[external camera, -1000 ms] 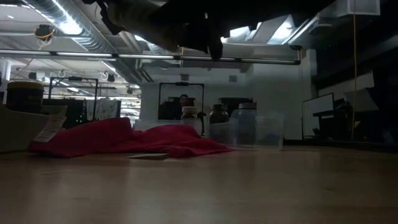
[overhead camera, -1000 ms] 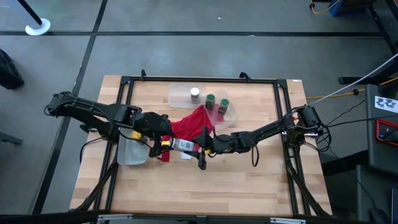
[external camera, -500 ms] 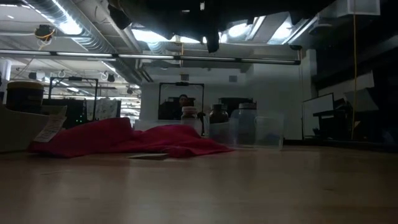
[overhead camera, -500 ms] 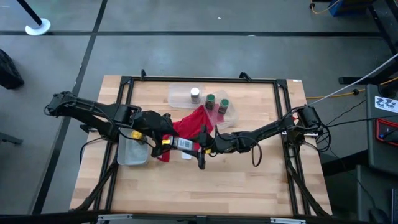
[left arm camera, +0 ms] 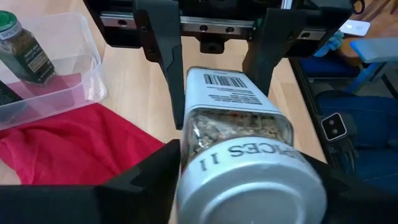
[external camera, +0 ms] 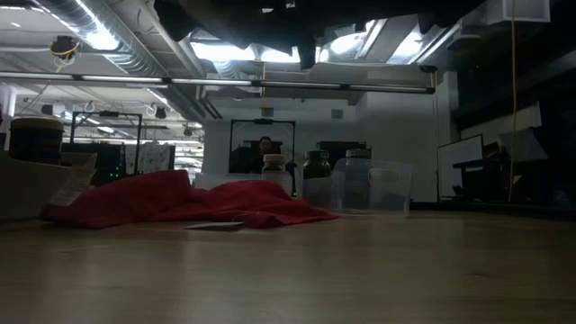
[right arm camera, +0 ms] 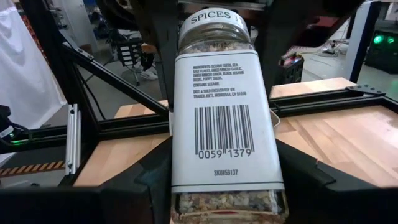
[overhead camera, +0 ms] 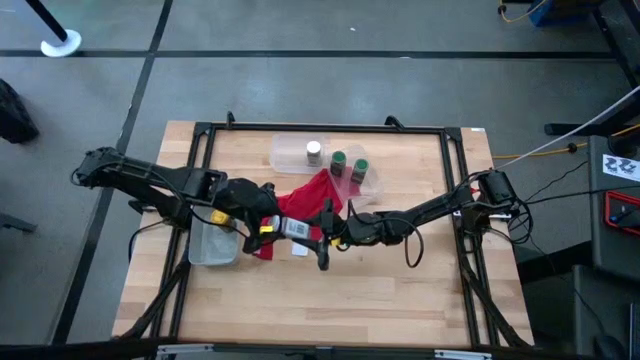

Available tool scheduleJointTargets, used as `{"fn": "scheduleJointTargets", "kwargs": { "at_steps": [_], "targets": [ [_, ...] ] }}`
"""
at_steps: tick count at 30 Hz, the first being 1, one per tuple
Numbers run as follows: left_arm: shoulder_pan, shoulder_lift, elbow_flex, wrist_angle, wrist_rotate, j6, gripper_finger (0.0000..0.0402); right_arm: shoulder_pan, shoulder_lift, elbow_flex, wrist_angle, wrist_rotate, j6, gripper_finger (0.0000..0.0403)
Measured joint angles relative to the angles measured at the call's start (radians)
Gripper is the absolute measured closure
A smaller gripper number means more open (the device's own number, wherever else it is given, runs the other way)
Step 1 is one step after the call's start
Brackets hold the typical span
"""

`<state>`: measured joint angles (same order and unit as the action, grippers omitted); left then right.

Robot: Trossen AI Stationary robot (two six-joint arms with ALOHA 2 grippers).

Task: Sort spices by type
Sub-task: Put the white seasoning bottle into the left transparent bin

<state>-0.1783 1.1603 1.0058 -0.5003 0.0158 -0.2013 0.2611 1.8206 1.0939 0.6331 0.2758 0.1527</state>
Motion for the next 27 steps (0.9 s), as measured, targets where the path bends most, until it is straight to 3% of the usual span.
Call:
{"fn": "scheduleJointTargets", "kwargs": {
  "at_steps": [3,11,21,27],
  "targets": [
    [0.0,0.0,-0.001,0.005,-0.009,0.01,0.0211,0.0,0.0,0.0,0.0,0.014,0.012,0.0197],
    [0.0,0.0,-0.001,0.007,-0.01,0.021,0.0212,0.0,0.0,0.0,-0.003,0.016,0.006,0.0194],
    [0.015,0.001,-0.001,0.018,0.012,0.015,0.0212,-0.001,0.0,0.0,-0.003,-0.03,0.018,0.0166],
    [0.034,0.001,-0.001,0.014,0.009,0.017,0.0213,-0.001,0.0,0.0,-0.006,-0.005,0.021,0.0146]
  ]
}}
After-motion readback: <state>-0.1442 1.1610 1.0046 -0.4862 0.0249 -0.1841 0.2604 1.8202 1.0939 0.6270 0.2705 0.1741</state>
